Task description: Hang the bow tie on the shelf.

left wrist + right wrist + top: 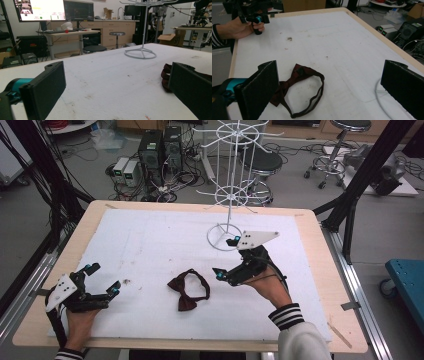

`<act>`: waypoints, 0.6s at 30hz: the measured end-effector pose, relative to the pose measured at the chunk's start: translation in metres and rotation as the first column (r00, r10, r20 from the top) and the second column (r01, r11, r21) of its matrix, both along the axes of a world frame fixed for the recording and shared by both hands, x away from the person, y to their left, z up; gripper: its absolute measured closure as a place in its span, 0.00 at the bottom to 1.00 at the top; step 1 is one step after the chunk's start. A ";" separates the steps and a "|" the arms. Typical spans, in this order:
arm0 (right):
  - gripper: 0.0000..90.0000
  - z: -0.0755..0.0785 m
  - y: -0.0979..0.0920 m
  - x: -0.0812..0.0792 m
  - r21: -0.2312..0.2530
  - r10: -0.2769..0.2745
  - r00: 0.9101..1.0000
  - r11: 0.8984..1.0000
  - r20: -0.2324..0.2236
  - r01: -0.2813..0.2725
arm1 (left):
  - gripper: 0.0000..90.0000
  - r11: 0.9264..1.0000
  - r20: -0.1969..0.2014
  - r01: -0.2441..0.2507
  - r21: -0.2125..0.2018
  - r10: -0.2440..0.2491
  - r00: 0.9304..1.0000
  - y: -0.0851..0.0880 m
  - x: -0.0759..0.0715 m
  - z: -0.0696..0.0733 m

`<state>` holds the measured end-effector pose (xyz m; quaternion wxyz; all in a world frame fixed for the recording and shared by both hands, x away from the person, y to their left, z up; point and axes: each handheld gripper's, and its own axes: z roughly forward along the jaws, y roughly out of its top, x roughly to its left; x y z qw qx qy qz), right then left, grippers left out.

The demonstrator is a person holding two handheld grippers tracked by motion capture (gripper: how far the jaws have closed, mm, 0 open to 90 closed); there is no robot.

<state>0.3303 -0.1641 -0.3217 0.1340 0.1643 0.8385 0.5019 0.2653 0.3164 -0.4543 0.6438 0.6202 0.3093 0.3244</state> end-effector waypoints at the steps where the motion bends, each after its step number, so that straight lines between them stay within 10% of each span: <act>1: 0.01 0.000 0.003 0.000 -0.002 0.005 1.000 1.000 -0.003 -0.005 | 0.02 1.000 0.000 0.000 -0.001 0.000 1.000 0.000 0.000 0.000; 18: 0.01 -0.019 0.062 0.005 -0.149 0.136 0.988 0.978 -0.077 -0.146 | 0.02 1.000 -0.001 0.000 -0.002 0.000 1.000 0.000 0.000 0.000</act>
